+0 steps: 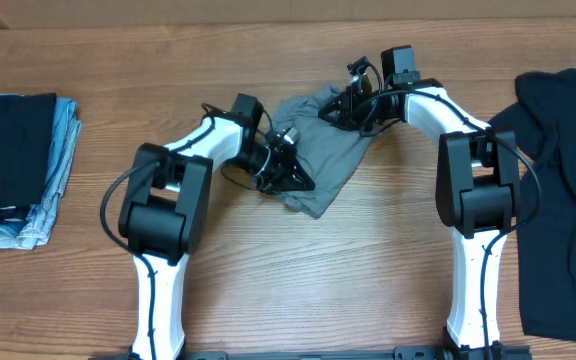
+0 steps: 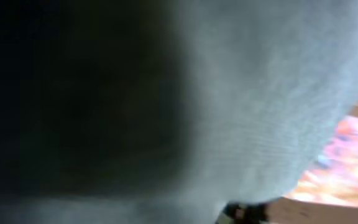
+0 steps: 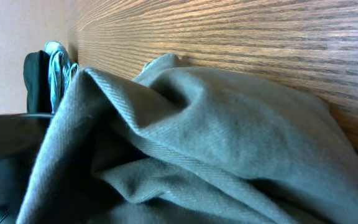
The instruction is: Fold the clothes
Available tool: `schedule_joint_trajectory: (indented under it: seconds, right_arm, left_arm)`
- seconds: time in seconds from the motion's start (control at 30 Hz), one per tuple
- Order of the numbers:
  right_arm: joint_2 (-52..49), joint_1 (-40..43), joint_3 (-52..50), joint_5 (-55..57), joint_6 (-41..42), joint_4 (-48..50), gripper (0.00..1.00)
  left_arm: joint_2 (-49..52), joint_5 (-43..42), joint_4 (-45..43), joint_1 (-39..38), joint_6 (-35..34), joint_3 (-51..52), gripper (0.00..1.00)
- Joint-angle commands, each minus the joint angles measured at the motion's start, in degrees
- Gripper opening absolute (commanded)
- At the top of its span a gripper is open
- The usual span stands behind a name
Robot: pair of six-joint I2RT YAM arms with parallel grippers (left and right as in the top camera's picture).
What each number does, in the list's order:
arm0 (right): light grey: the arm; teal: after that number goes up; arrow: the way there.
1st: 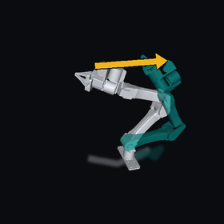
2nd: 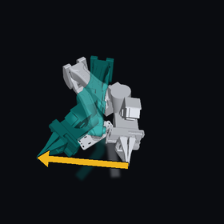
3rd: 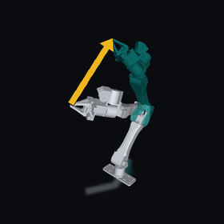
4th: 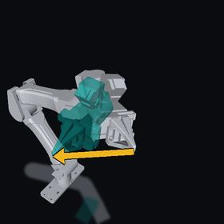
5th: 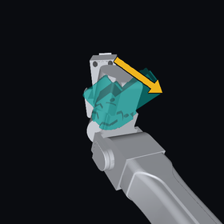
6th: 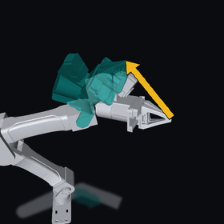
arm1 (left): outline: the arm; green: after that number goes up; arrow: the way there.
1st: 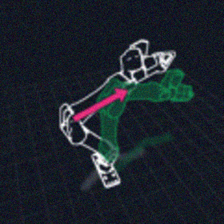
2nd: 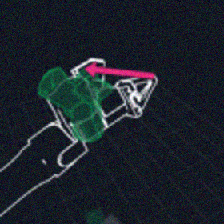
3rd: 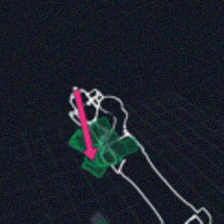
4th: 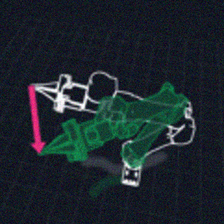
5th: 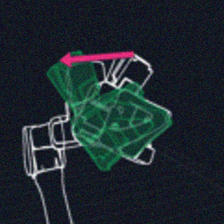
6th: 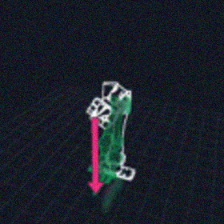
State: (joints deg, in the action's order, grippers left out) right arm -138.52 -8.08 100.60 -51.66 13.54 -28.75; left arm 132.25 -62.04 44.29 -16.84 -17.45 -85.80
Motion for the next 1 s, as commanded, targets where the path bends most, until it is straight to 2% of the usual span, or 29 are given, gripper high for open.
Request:
schedule_joint_trajectory:
  seconds: [0.0,0.1,0.2,0.3,0.53,0.57,0.77,0.97]
  right_arm:
    - [-1.55,-0.26,0.72,1.68,-0.46,-0.55,0.04]
    - [-1.55,-0.26,0.72,1.68,-0.46,-0.59,0.04]
    - [-1.55,-0.26,0.72,1.68,-0.46,-1.01,0.04]
    - [-1.55,-0.26,0.72,1.68,-0.46,-1.16,0.04]
    - [-1.55,-0.26,0.72,2.03,-0.48,-1.4,0.04]
    - [-1.42,-0.26,0.79,0.9,-1.25,-1.07,0.04]
    - [-0.13,-0.42,6.21,-1.77,-1.29,1.66,0.04]
    - [-0.42,-3.04,6.19,14.1,-1.31,4.31,0.04]
  left_arm:
    - [6.78,0.0,1.99,1.16,-0.61,1.9,0.04]
    - [-1.97,5.35,4.11,0.52,-0.61,-0.07,0.04]
    - [-13.88,18.56,3.82,0.13,-1.97,-2.25,0.04]
    - [-17.97,27.06,3.3,-0.24,-2.54,-2.43,0.05]
    - [-3.02,26.82,3.06,-2.14,-2.51,-1.36,0.04]
    - [-1.22,23.82,2.89,-1.95,-2.51,-1.38,0.04]
    - [-0.87,21.99,3.54,-0.31,-2.51,-1.36,0.04]
    - [-0.87,21.97,3.93,-0.96,-2.49,-1.36,0.04]
